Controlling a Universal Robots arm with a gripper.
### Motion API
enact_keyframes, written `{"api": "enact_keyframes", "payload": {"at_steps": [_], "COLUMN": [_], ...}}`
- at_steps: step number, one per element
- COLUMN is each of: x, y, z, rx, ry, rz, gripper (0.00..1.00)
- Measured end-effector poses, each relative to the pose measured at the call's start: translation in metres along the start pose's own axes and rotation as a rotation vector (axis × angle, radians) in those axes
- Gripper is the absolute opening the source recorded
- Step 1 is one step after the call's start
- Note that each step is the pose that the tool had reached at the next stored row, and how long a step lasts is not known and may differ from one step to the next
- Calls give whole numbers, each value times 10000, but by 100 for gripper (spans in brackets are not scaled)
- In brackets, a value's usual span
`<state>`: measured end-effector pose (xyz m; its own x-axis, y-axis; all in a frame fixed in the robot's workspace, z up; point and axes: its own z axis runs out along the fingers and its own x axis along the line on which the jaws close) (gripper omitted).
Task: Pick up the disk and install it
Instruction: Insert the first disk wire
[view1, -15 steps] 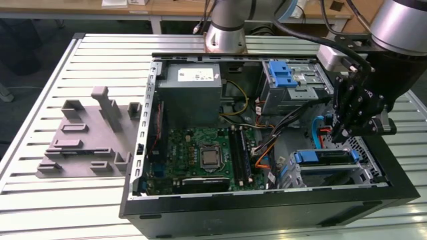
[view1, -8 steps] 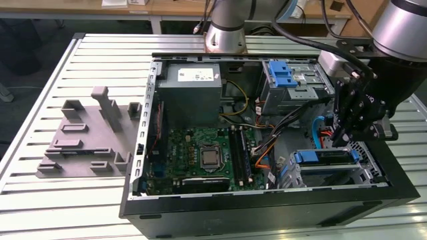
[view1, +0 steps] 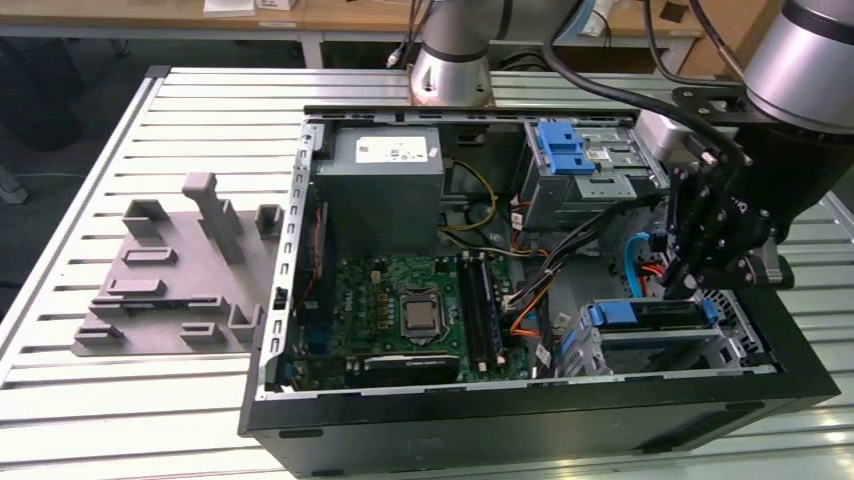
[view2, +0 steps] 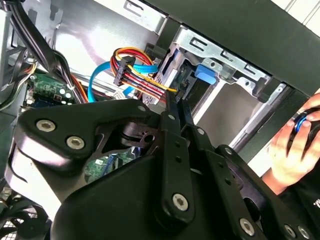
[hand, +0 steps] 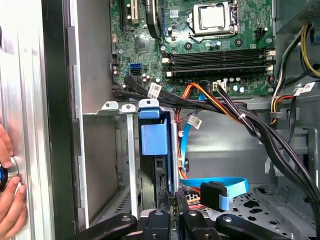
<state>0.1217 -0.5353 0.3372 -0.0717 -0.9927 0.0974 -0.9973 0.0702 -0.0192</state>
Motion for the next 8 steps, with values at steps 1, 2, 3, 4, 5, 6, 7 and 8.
{"api": "enact_keyframes", "payload": {"at_steps": [1,2,3,4,5,6,7,8], "x": [0,1,1,9,15,22,28,35], "y": [0,0,0,-1,-1,-1,-2,-3], "z": [2,2,3,10,12,13,16,17], "rx": [-3,-5,-5,-8,-9,-10,-13,-19], "ry": [1,4,6,2,4,5,4,5], "rz": [25,33,36,42,44,45,48,52], "gripper": [16,16,16,16,16,16,16,16]}}
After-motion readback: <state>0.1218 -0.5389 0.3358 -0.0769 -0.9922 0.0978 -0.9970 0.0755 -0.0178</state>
